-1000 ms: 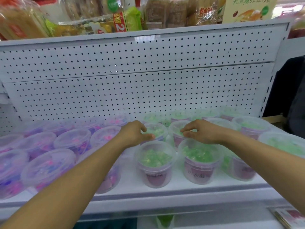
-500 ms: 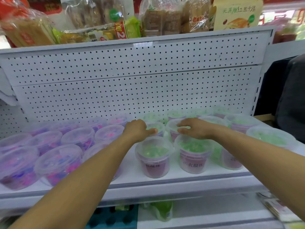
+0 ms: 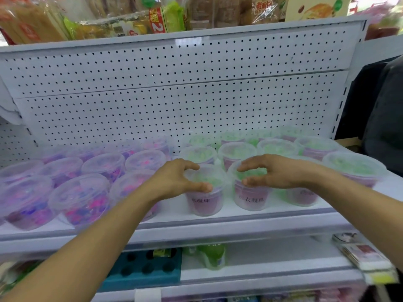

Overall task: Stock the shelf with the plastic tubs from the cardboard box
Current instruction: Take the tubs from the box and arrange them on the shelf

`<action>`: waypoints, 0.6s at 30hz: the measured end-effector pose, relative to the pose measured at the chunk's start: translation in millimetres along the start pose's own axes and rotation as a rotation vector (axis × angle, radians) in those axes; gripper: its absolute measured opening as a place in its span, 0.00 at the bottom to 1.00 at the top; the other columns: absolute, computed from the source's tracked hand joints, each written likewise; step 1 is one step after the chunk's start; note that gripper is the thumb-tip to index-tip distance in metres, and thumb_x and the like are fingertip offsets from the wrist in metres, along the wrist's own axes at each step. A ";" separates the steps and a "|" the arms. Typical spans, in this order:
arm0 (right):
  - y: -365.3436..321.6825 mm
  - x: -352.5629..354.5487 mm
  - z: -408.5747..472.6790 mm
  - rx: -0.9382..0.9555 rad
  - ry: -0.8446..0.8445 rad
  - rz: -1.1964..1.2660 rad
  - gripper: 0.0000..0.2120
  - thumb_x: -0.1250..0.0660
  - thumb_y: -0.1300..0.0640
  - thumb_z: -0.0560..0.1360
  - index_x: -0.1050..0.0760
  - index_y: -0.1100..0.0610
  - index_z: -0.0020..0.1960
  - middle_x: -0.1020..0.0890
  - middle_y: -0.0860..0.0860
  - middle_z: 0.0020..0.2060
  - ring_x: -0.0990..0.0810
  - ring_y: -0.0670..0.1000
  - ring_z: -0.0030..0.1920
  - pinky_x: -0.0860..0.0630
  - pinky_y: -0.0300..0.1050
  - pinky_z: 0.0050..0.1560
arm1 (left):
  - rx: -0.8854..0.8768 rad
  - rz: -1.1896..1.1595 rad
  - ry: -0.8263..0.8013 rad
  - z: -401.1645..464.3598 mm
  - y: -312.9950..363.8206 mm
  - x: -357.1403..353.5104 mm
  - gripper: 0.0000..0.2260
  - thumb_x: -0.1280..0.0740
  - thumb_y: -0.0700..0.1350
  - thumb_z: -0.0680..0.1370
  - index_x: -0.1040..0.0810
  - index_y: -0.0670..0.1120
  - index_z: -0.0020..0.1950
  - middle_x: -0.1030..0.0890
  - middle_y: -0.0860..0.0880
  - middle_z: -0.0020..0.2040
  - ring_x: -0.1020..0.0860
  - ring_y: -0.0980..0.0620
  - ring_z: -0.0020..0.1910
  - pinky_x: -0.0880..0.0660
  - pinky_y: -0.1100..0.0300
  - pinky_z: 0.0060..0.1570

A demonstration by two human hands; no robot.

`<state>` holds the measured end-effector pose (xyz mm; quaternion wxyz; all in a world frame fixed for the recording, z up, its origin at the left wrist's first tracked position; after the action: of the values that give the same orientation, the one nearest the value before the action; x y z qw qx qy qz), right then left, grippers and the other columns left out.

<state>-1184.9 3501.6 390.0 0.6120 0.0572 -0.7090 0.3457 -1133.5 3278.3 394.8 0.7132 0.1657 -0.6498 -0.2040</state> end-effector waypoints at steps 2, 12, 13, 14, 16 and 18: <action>2.4 -0.8 0.3 -0.006 0.001 0.014 0.29 0.34 0.31 0.64 0.27 0.38 0.64 0.29 0.34 0.67 0.28 0.42 0.64 0.34 0.46 0.69 | 0.003 0.010 -0.008 1.8 1.3 0.7 0.37 0.24 0.64 0.62 0.25 0.51 0.67 0.24 0.52 0.66 0.27 0.54 0.64 0.31 0.58 0.63; 3.7 -1.9 0.6 0.003 0.041 0.039 0.24 0.32 0.37 0.70 0.27 0.41 0.65 0.28 0.35 0.67 0.28 0.43 0.65 0.35 0.45 0.69 | 0.123 0.167 0.081 -1.1 9.2 1.8 0.39 0.28 0.70 0.62 0.24 0.50 0.66 0.24 0.49 0.66 0.26 0.48 0.64 0.31 0.56 0.56; 4.2 -1.9 1.0 0.002 0.039 0.039 0.24 0.33 0.36 0.70 0.27 0.40 0.64 0.28 0.35 0.66 0.28 0.43 0.65 0.34 0.46 0.69 | 0.128 0.175 0.088 -2.1 10.8 1.8 0.39 0.29 0.70 0.62 0.25 0.49 0.66 0.24 0.49 0.66 0.26 0.48 0.64 0.31 0.57 0.56; 4.5 -2.2 1.0 0.006 0.038 0.039 0.25 0.33 0.36 0.69 0.27 0.40 0.64 0.28 0.35 0.66 0.28 0.43 0.65 0.34 0.46 0.69 | 0.132 0.184 0.093 -3.1 12.3 1.6 0.39 0.29 0.70 0.63 0.25 0.49 0.67 0.24 0.49 0.66 0.26 0.48 0.64 0.32 0.57 0.55; 3.6 -2.8 0.6 0.019 0.039 0.039 0.25 0.33 0.36 0.69 0.27 0.40 0.64 0.28 0.36 0.67 0.28 0.43 0.65 0.34 0.46 0.69 | 0.132 0.196 0.102 -5.0 14.2 1.1 0.38 0.29 0.70 0.63 0.25 0.49 0.67 0.24 0.49 0.67 0.26 0.48 0.64 0.33 0.58 0.54; 1.5 -2.9 -0.3 0.032 0.040 0.031 0.24 0.33 0.37 0.71 0.27 0.41 0.65 0.29 0.36 0.67 0.29 0.43 0.66 0.35 0.44 0.69 | 0.131 0.188 0.105 -6.4 14.0 1.2 0.38 0.30 0.70 0.64 0.25 0.49 0.67 0.24 0.50 0.66 0.26 0.49 0.64 0.33 0.58 0.53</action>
<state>-1184.7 3501.9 386.8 0.6197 0.0491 -0.6916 0.3677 -1126.1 3289.6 402.2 0.7500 0.1607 -0.6361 -0.0843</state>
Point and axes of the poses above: each hand's wrist, its own z-axis towards the middle knuckle, its own x-axis out of the back of the hand, y = z × x, the point moved 7 cm from there along z, towards the middle knuckle
